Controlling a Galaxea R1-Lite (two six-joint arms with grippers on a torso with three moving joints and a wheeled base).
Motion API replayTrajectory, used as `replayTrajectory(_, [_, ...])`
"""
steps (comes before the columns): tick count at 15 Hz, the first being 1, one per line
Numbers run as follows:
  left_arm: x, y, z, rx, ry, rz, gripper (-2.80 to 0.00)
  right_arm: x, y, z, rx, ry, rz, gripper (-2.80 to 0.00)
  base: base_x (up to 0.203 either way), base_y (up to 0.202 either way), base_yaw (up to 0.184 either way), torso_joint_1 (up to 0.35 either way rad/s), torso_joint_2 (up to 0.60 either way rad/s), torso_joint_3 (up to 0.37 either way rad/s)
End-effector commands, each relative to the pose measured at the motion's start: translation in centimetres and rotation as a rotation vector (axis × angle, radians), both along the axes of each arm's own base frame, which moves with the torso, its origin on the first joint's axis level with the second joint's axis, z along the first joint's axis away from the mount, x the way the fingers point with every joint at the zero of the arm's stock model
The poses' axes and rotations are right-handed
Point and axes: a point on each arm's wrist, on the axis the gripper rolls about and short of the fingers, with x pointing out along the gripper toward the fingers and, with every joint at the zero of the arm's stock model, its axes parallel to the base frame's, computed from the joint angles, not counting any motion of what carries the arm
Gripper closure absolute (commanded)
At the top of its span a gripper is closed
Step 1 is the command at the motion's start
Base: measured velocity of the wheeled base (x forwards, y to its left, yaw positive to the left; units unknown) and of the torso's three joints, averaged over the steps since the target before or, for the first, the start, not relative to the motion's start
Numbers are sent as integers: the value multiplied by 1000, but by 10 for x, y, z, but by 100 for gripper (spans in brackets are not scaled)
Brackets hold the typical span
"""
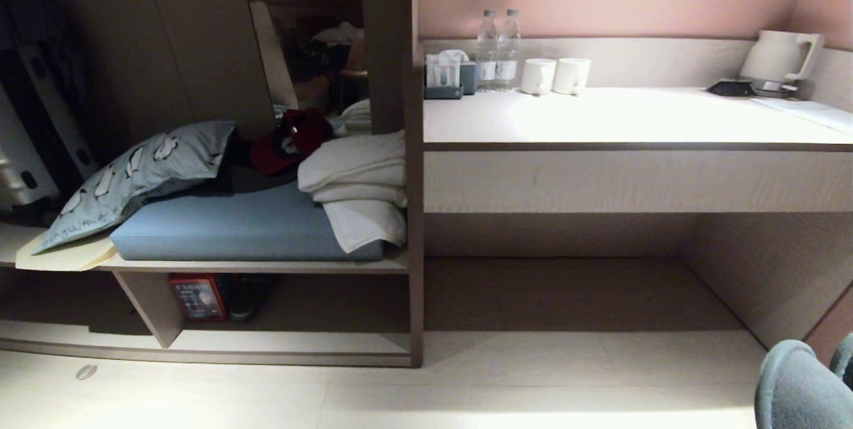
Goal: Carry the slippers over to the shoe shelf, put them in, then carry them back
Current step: Place the slippers into the shoe cabinet
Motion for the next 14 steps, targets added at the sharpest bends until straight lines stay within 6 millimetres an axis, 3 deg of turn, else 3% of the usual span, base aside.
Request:
replayTrajectory(1, [0, 0, 0, 0, 1, -1, 0, 0, 0, 0, -1, 0, -1, 0, -3, 107, -1, 0, 1, 0])
replayTrajectory(14, [0, 0, 0, -1, 1, -1, 0, 0, 0, 0, -1, -1, -1, 0, 0, 192, -2, 3, 1, 3])
